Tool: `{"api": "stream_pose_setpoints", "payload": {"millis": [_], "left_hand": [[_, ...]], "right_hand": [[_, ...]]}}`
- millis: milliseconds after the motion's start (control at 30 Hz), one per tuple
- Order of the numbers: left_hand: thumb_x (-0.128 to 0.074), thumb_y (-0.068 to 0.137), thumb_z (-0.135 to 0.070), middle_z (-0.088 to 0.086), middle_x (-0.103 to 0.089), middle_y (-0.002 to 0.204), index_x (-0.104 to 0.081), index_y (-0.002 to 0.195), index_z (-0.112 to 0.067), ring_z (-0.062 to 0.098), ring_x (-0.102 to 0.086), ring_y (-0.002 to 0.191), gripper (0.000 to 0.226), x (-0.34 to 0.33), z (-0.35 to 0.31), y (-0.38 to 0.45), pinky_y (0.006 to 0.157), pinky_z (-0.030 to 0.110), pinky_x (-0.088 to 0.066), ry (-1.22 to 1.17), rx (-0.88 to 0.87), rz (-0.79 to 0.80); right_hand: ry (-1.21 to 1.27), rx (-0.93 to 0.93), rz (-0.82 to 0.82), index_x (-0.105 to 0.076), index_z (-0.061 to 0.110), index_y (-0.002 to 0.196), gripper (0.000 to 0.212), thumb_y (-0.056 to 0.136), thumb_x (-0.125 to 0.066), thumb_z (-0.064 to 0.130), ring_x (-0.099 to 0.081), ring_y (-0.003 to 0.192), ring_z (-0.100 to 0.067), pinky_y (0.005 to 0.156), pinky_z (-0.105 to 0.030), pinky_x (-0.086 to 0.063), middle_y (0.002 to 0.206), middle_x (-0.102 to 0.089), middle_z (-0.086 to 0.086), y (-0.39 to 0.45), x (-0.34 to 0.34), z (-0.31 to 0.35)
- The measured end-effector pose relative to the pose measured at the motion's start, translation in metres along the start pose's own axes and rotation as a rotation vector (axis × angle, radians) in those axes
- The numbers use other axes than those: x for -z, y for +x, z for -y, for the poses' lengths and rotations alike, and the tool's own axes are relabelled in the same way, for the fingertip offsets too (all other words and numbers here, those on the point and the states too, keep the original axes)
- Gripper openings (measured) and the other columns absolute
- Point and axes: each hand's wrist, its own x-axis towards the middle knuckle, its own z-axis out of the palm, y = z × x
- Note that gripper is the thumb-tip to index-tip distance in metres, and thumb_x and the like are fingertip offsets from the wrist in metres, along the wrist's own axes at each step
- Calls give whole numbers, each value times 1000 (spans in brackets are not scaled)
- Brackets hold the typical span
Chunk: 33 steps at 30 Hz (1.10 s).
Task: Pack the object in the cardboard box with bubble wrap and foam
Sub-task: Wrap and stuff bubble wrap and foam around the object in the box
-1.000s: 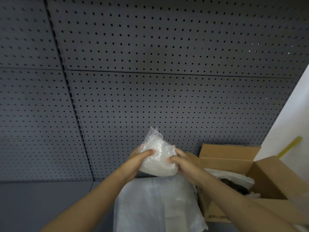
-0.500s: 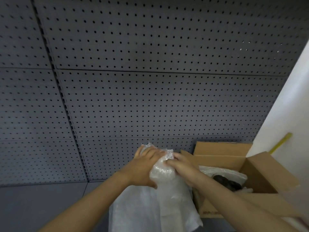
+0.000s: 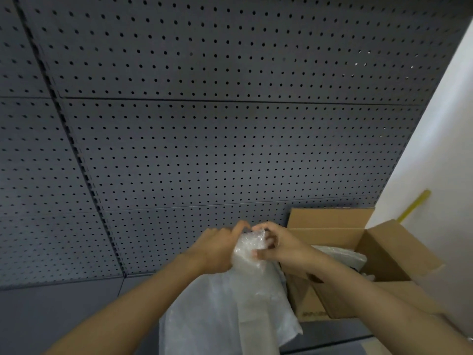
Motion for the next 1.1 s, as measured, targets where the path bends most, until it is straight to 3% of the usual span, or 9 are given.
{"api": "stream_pose_setpoints", "payload": {"millis": [100,200,500,600,733,900,933,1033,1100], "left_hand": [[-66,78,-16,2,-66,97,-25,124,-28,23,-66,79,64,-5,-4,12,70,39,-54,48,-33,-10],[-65,81,-21,2,-65,99,-37,123,-22,23,-65,81,50,-1,-14,28,71,37,-53,83,-84,-28],[-60,88,-26,0,-61,103,-45,114,-17,22,-62,84,31,10,-70,75,63,30,-42,89,-346,-14],[-53,92,-24,3,-60,109,-45,115,-15,21,-60,90,25,11,-93,94,66,30,-43,77,-415,-11],[-46,97,-17,6,-57,118,-43,125,-13,22,-56,104,28,12,-130,125,75,26,-38,29,-505,-45],[-26,96,-27,16,-42,147,-36,145,-9,32,-47,130,53,-7,-172,177,107,43,-39,70,-506,-101],[-29,94,-27,14,-42,147,-34,144,-12,32,-50,126,52,-13,-180,189,105,44,-44,59,-509,-84],[-65,83,-8,6,-47,139,-35,134,-13,25,-62,108,59,-34,-197,219,85,38,-57,60,-594,-114],[-73,76,-6,3,-44,140,-38,134,-12,23,-62,110,69,-49,-207,228,87,34,-56,7,-545,-123]], "right_hand": [[-413,165,12,-53,30,124,53,76,-76,28,-54,106,-9,97,-27,-48,121,-49,7,-3,13,10],[-520,160,68,-52,28,124,50,78,-72,29,-51,111,-8,95,-26,-45,124,-54,10,-7,28,19],[-155,-79,156,-52,23,93,39,71,-81,40,-57,88,-11,75,-27,-47,101,-64,-4,-26,93,-4],[-129,-83,148,-39,24,75,47,67,-81,45,-44,72,-9,63,-26,-37,77,-47,5,-26,115,-22],[-23,-115,232,-50,20,92,52,62,-80,51,-49,86,-15,77,-33,-37,91,-52,-2,-24,163,-50],[-6,-161,345,-58,14,109,44,74,-80,28,-62,104,-14,92,-29,-49,114,-66,-3,-13,226,-90],[-32,-161,378,-60,17,112,43,75,-80,27,-63,109,-13,97,-30,-49,119,-66,-3,-9,237,-99],[-55,-167,425,-64,23,116,48,72,-81,31,-61,116,-15,103,-35,-47,121,-67,1,2,261,-126],[-106,-164,433,-67,29,104,33,74,-79,32,-62,112,-17,100,-35,-49,113,-68,3,9,273,-143]]}}
